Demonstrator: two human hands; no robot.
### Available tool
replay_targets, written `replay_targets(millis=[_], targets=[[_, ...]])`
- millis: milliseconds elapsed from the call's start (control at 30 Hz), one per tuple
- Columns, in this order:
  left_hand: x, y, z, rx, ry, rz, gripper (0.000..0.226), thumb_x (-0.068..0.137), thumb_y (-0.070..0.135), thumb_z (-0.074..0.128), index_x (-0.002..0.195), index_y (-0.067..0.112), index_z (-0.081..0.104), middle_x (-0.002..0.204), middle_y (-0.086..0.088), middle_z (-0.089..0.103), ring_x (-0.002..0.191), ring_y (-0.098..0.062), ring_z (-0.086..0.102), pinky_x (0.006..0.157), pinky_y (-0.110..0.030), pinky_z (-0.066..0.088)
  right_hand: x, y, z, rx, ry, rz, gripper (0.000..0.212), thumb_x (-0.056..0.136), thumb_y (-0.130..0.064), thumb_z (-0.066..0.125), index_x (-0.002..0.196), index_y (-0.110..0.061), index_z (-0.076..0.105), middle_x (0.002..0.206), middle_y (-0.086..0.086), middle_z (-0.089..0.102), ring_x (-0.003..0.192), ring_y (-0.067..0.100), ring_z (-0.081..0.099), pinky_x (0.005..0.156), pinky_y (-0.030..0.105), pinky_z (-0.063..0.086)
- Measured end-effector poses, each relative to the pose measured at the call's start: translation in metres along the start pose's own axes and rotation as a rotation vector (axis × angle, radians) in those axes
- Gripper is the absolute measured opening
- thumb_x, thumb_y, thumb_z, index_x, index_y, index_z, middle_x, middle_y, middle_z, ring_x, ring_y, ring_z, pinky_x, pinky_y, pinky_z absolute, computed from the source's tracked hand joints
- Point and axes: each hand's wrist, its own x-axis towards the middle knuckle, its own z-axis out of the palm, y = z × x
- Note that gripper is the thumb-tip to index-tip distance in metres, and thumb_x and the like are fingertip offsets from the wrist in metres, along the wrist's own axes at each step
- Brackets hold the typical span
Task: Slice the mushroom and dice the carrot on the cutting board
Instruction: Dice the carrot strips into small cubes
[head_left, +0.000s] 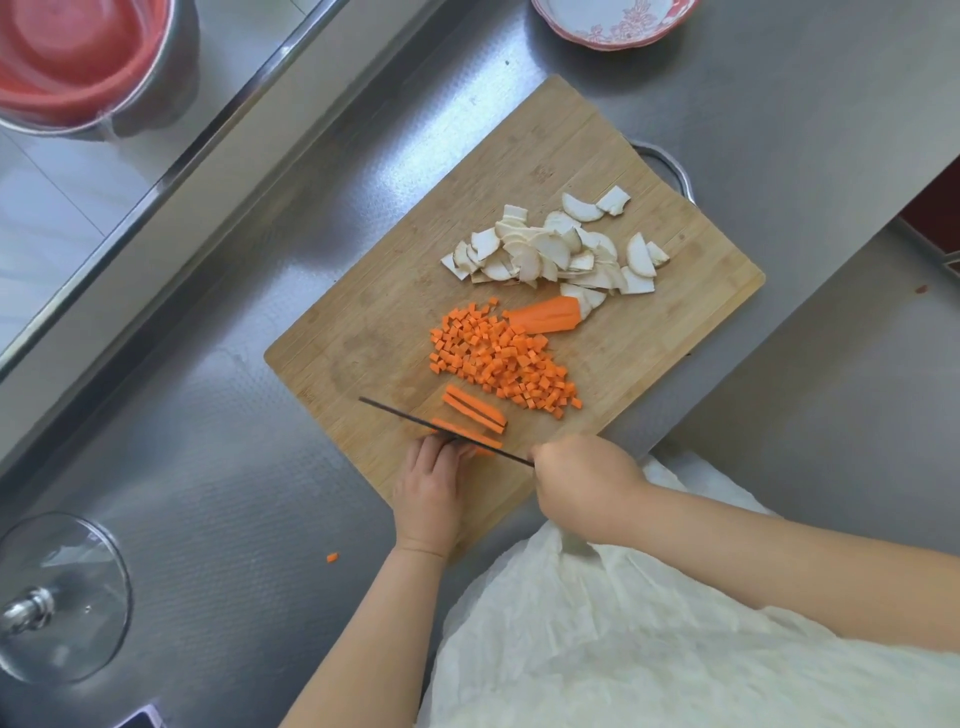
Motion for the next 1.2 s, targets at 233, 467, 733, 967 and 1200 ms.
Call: replay_targets(millis=[233, 467, 733, 967, 1200], targets=[[0.000, 0.000, 0.001, -0.025, 0.012, -0.017, 0.022, 0.092, 0.020, 0.056, 0.083, 0.003, 0.067, 0.082, -0.009, 0.063, 0.076, -0.021, 0.050, 0.062, -0.033, 0.045, 0.000, -0.002, 0.002, 0.021, -0.021, 0.034, 0.018, 0.090, -0.001, 0.043, 0.084, -0.015, 0.053, 0.070, 0.002, 0.046, 0.074, 0.026, 0.051, 0.043, 0.025, 0.026], [-0.001, -0.002, 0.003, -0.033, 0.031, -0.020, 0.024, 0.094, 0.021, 0.055, 0.082, 0.003, 0.068, 0.080, -0.008, 0.062, 0.075, -0.019, 0.048, 0.061, -0.032, 0.043, 0.003, -0.006, 0.001, 0.012, -0.054, 0.074, 0.032, 0.089, 0.002, 0.044, 0.065, -0.017, 0.033, 0.062, 0.000, 0.033, 0.071, 0.024, 0.045, 0.042, 0.024, 0.023], [-0.004, -0.004, 0.005, -0.012, 0.041, -0.031, 0.026, 0.095, 0.022, 0.054, 0.083, 0.004, 0.069, 0.079, -0.007, 0.062, 0.073, -0.019, 0.049, 0.057, -0.033, 0.045, 0.012, -0.018, -0.001, 0.011, -0.068, 0.125, 0.036, 0.089, 0.005, 0.045, 0.063, -0.015, 0.030, 0.063, 0.001, 0.035, 0.073, 0.023, 0.048, 0.046, 0.021, 0.028], [-0.002, 0.004, -0.003, -0.085, -0.048, -0.075, 0.024, 0.094, 0.020, 0.053, 0.089, 0.004, 0.070, 0.090, -0.007, 0.064, 0.082, -0.023, 0.058, 0.070, -0.032, 0.047, 0.013, -0.008, 0.008, 0.058, -0.037, 0.155, 0.015, 0.097, -0.010, 0.046, 0.101, -0.008, 0.060, 0.083, 0.007, 0.053, 0.077, 0.025, 0.054, 0.053, 0.024, 0.036], [0.054, 0.030, -0.079, -0.391, 0.431, -0.651, 0.008, 0.098, 0.019, 0.046, 0.097, 0.019, 0.053, 0.093, 0.013, 0.050, 0.090, -0.008, 0.050, 0.084, -0.025, 0.042, 0.012, -0.004, 0.007, 0.092, -0.040, 0.102, 0.017, 0.096, -0.012, 0.045, 0.104, -0.008, 0.059, 0.092, 0.007, 0.061, 0.083, 0.027, 0.058, 0.065, 0.028, 0.040]])
